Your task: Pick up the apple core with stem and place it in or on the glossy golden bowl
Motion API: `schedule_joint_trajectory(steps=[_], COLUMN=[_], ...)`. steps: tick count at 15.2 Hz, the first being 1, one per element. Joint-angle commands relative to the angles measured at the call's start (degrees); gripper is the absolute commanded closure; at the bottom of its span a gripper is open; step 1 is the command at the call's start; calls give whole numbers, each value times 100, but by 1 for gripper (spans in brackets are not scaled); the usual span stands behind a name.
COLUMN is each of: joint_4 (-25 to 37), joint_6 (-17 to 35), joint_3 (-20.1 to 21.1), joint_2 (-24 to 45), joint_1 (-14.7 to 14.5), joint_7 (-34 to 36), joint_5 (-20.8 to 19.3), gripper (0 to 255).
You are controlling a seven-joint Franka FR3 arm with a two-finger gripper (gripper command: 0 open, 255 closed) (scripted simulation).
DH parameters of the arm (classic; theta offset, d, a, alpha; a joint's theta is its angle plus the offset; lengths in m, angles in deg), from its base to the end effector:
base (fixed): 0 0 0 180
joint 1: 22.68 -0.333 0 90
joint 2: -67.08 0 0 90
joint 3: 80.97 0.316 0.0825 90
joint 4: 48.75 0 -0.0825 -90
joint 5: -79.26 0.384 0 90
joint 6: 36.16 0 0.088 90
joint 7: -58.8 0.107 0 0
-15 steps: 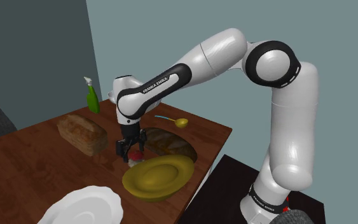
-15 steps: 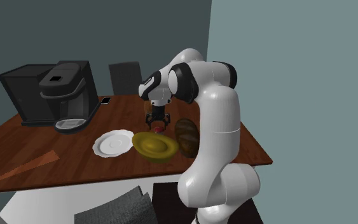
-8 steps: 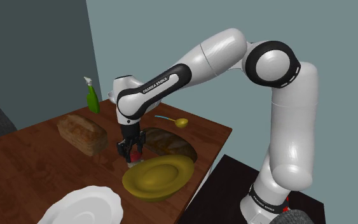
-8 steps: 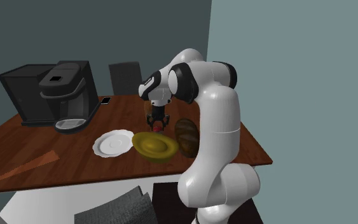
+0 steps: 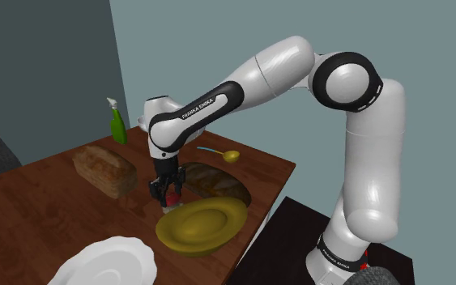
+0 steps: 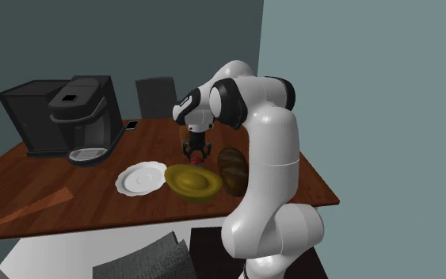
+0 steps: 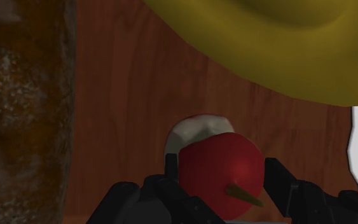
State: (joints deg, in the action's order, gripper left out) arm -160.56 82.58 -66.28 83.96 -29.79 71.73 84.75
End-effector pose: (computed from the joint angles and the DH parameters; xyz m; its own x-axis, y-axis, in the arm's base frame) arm 0.5484 0.2189 0.3211 0.9746 0.1058 -0.1974 0.0858 -0.9906 -0.1068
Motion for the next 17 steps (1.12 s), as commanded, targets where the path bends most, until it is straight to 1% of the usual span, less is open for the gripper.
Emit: schedule_joint_trajectory(steps=[1, 17], joint_4=[27, 616], joint_6=[-67, -1164], joint_3=[3, 29], joint_2=[-42, -565], joint_1=[4, 51], joint_7=[3, 64], joint_5=[7, 94], gripper=[255, 255])
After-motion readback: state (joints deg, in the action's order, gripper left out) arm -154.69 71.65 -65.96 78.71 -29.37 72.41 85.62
